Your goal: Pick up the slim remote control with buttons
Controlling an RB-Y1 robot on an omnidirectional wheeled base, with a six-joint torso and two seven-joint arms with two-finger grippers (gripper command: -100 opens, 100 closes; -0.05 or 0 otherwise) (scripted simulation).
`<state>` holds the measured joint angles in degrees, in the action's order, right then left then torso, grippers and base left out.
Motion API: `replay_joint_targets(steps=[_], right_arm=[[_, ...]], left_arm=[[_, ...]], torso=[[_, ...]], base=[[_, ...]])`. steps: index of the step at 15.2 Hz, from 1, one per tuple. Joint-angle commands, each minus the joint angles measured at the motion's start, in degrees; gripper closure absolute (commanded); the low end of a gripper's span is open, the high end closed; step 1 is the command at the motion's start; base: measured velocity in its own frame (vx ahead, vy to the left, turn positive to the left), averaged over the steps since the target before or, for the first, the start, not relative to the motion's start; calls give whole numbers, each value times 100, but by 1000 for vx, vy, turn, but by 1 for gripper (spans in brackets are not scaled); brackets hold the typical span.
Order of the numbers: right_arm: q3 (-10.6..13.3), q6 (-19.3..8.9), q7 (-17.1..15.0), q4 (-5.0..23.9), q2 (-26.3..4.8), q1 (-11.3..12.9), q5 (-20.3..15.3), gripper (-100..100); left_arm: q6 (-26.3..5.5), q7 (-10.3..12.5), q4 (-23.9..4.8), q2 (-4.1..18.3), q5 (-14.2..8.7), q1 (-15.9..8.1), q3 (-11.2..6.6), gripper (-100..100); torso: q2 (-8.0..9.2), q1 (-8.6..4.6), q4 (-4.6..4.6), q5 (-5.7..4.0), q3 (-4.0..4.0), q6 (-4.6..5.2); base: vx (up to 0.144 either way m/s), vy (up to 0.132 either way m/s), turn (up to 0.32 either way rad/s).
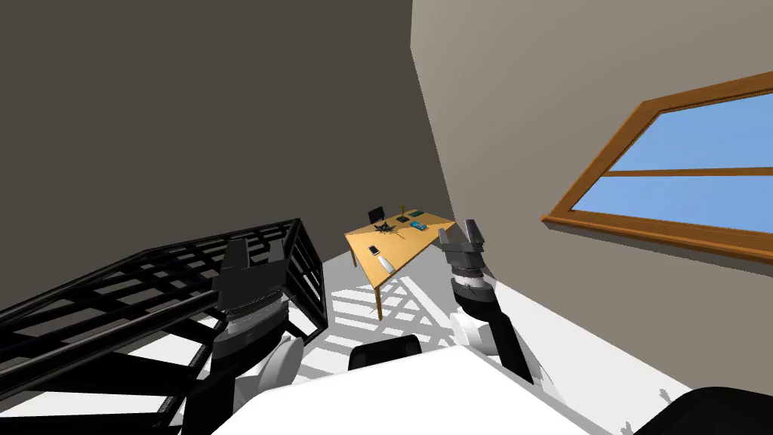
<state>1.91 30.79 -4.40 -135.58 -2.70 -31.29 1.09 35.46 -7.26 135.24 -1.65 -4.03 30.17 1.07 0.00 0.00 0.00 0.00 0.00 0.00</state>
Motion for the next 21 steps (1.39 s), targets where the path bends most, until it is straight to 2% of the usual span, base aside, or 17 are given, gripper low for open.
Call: replay_joint_targets(steps=[1, 3, 7, 8, 10, 11, 12, 13, 15, 18, 19, 20, 21], right_arm=[[138, 5, -97, 82, -223, -50, -6, -100], [336, 8, -234, 208, -423, -130, -15, -100], [893, -2, -640, 603, -825, -388, -39, -100], [925, -2, -640, 603, -825, -388, -39, -100], [1241, -24, -887, 860, -1040, -552, -53, -100], [1288, -24, -887, 860, -1040, -552, -53, -100], [1479, -41, -1017, 1002, -1159, -640, -60, -100], [1479, -41, -1017, 1002, -1159, -640, -60, -100], [1805, -90, -1280, 1311, -1431, -825, -72, -100], [2072, -124, -1410, 1477, -1586, -918, -78, -100], [2269, -164, -1537, 1648, -1756, -1010, -83, -100], [2269, -164, -1537, 1648, -1756, -1010, -83, -100], [2461, -210, -1659, 1820, -1939, -1099, -87, -100]], left_arm=[[0, 0, 0, 0, 0, 0, 0, 0], [0, 0, 0, 0, 0, -1, 0, 0], [0, 0, 0, 0, 0, -1, 1, 0], [0, 0, 0, 0, 0, -1, 1, 0], [0, 0, 0, 0, 0, -1, 1, 0], [0, 0, 0, 0, 0, -1, 1, 0], [0, 0, 0, 0, 0, -1, 0, 0], [0, 0, 0, 0, 0, -1, 1, 0], [0, 0, 0, 0, 0, -1, 0, 0], [0, 0, 0, 0, 0, -1, 0, 0], [0, 0, 0, 0, 0, 0, 0, 0], [0, 0, 0, 0, 0, -1, 0, 0], [0, 0, 0, 0, 0, -1, 0, 0]], torso=[[0, 0, 0, 0, 0, 0], [5, 5, 1, 1, 3, -2], [13, 16, 2, 3, 7, -4], [16, 17, 3, 4, 9, -4], [13, 12, 3, 3, 8, -2], [12, 11, 2, 3, 7, -4], [10, 8, 2, 2, 5, -3], [10, 7, 1, 2, 5, -3], [5, 3, 1, 0, 3, -3], [2, 2, 0, 0, 1, -4], [1, 1, 0, 1, 1, -2], [1, 1, 0, 1, 0, -3], [0, 2, 0, 1, 0, -3]], base=[[-10, 11, 66], [-24, 26, 141], [-33, 38, 205], [-28, 28, 165], [-18, 24, 224], [-14, 16, 197], [-10, 14, 236], [-6, 8, 174], [-1, 13, 300], [6, 7, 252], [10, 11, 260], [11, 10, 269], [14, 16, 397]])
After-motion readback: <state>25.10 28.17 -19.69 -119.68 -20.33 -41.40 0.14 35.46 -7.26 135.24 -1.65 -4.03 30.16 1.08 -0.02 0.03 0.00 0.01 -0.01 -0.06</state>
